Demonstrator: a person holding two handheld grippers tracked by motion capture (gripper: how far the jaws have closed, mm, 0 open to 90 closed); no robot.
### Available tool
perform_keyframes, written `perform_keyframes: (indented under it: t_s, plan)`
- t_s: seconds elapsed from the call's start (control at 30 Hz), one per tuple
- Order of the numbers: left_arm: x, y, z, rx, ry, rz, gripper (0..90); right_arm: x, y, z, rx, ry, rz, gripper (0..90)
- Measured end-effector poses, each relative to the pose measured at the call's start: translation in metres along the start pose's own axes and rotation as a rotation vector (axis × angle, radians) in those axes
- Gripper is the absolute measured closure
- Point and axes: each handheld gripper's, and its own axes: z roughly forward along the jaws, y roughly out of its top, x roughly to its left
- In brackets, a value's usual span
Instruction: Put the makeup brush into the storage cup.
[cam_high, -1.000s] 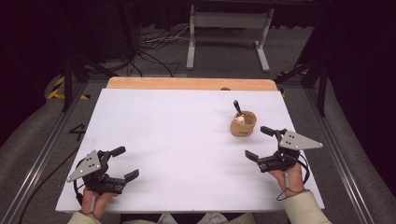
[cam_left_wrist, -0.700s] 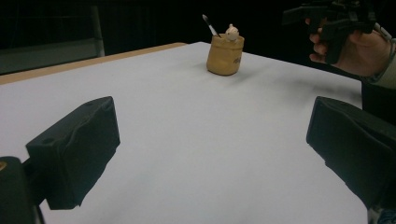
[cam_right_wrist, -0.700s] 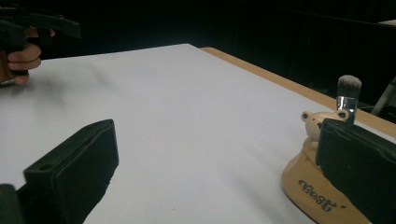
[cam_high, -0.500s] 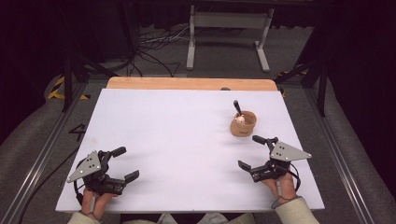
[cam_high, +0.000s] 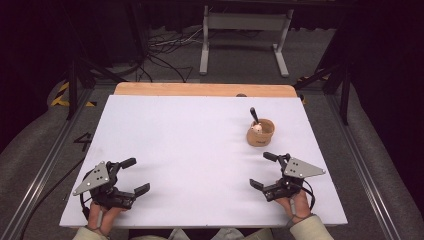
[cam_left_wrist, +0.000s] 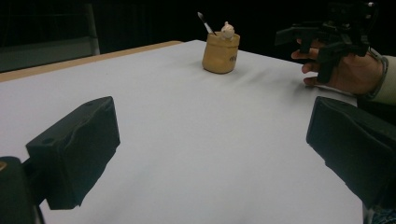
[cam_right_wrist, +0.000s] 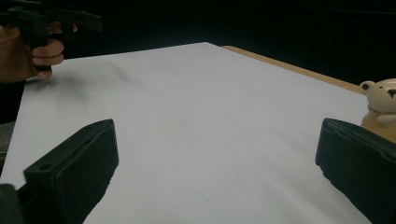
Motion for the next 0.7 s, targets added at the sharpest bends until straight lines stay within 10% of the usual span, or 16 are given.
perform_keyframes:
  t_s: [0.7]
  plan:
    - [0.0001,-0.0028,0.0051,0.013,-0.021,0.000,3.2,0.0066,-0.0058,0.0088,0.031,0.014,0.017,0.0]
